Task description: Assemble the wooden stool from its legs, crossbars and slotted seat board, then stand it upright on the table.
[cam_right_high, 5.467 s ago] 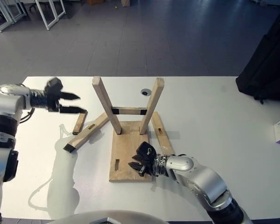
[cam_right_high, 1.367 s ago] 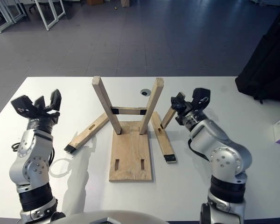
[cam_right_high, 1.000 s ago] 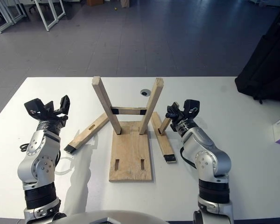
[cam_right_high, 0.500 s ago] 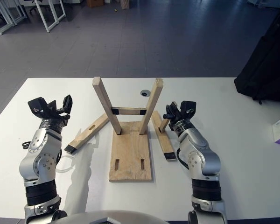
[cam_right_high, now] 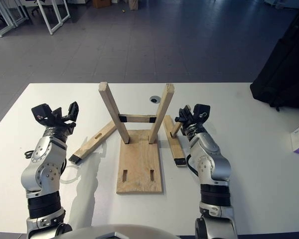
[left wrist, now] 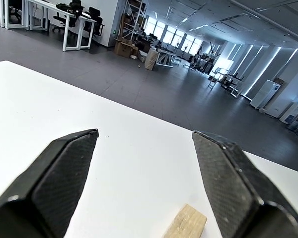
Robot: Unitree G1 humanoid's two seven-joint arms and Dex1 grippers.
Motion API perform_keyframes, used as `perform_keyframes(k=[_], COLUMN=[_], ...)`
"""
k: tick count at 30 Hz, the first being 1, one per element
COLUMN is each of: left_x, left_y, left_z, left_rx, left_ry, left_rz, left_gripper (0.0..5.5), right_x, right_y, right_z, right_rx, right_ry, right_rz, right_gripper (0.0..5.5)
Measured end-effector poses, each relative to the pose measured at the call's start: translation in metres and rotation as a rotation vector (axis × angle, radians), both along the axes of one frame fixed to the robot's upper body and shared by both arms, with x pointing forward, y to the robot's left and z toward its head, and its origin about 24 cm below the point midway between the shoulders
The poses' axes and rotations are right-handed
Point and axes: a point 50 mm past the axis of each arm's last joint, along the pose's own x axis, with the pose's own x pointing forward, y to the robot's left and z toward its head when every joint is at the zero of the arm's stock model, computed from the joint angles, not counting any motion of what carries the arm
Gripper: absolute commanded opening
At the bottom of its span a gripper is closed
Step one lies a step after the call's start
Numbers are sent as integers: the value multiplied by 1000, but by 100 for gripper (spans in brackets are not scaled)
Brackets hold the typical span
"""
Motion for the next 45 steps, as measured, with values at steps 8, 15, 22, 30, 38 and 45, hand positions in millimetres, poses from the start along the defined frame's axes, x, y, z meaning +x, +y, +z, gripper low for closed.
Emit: perform_keyframes(k=[8, 15, 22, 30, 38, 45], left_x=[1, 1, 1, 1, 2, -2], left_y=[-1, -1, -1, -1, -3, -4], left_z=[1, 1, 1, 1, -1, -7], left_rx=[-2, -1, 0, 0, 3, -11], left_ry=[-2, 2, 2, 2, 6, 26], left_rz=[-4, -5, -6, -7, -23, -16], left_gripper=[350, 350, 350, 350, 350, 350], right_x=[1, 6, 6, 5, 7, -2], right_y=[0, -1, 0, -1, -2, 7], right_z=[1, 9, 8, 1, -1, -19], right_rx=[-11, 1, 9, 2, -59, -212], right_ry=[-2, -12, -9, 1, -31, -83], right_rz=[-7, -13, -3, -4, 12, 7], right_gripper=[41, 41, 41, 41, 41, 41])
